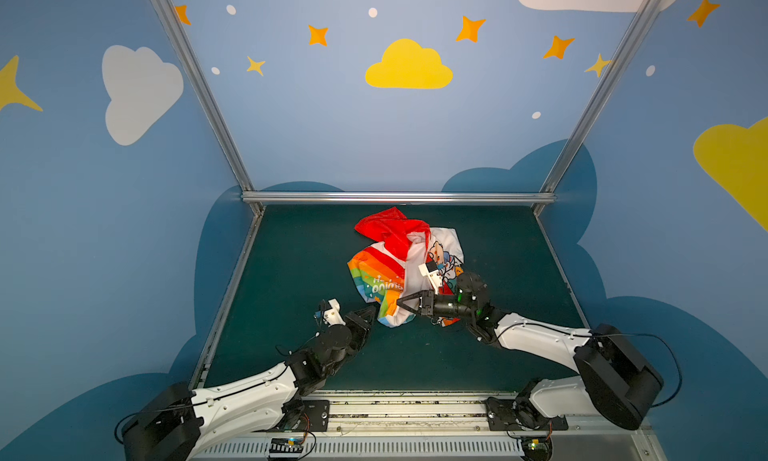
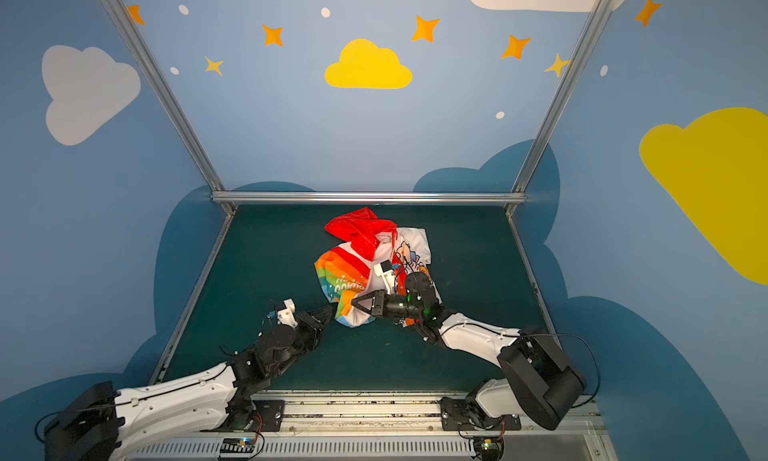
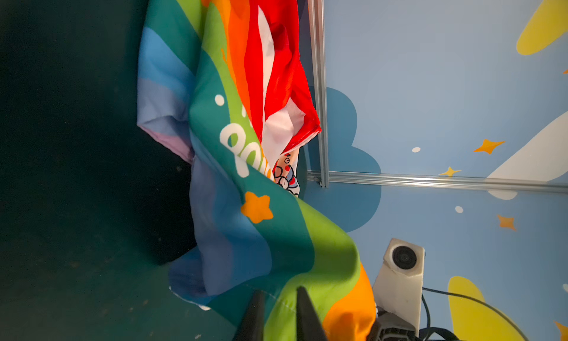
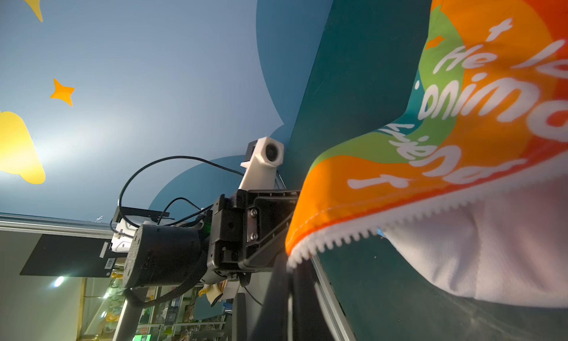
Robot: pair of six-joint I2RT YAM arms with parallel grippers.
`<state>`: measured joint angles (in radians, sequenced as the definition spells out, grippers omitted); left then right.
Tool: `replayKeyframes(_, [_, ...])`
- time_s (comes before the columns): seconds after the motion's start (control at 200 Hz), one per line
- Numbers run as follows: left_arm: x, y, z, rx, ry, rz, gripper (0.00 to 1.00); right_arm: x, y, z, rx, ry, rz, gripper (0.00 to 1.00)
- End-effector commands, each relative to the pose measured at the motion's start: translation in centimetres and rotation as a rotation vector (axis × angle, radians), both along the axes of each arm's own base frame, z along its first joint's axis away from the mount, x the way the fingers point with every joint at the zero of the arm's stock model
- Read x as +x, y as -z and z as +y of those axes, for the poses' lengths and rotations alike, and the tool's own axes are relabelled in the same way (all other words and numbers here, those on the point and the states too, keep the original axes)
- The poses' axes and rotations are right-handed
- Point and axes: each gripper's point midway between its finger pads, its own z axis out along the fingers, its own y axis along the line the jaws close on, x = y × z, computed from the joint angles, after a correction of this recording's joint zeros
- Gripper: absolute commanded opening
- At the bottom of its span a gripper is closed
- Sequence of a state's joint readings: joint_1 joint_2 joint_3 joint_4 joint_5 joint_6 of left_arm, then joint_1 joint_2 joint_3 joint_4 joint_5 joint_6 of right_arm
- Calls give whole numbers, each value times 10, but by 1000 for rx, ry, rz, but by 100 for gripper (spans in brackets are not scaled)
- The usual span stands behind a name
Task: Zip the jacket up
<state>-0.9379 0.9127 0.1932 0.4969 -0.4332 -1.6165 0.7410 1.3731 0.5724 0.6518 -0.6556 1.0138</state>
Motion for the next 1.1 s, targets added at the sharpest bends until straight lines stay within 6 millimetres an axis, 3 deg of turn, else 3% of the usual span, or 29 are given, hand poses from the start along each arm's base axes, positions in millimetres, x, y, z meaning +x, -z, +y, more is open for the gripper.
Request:
replayKeyframes(0.0, [0, -19, -15, -46, 48, -37, 46, 4, -11, -2, 7, 6, -35, 0])
replayKeyframes(0.11, [-5, -22, -25, -53, 80, -31, 62, 6, -10, -2, 0, 5, -36, 0])
replayKeyframes(0.255, [-10, -23, -34, -98, 81, -36, 66, 7, -14, -1, 18, -8, -33, 0])
replayKeyframes(0.466, [0, -28, -42, -162, 51, -52, 64, 5, -21, 1, 40, -24, -29, 0])
replayKeyframes(0.686, [10, -26, -45, -190, 11, -46, 43, 4, -24, -1, 51, -17, -24, 0])
replayKeyframes(0.876, [14, -32, -55, -226, 18, -68, 50, 1, -25, -6, 50, -6, -21, 0])
replayKeyframes(1.031, [19, -31, -57, -220, 3, -80, 6, -1, -27, -12, 54, 5, -16, 0])
replayKeyframes(1.091, [19, -31, -61, -218, 16, -82, 3, -2, -27, -16, 45, 14, -17, 0])
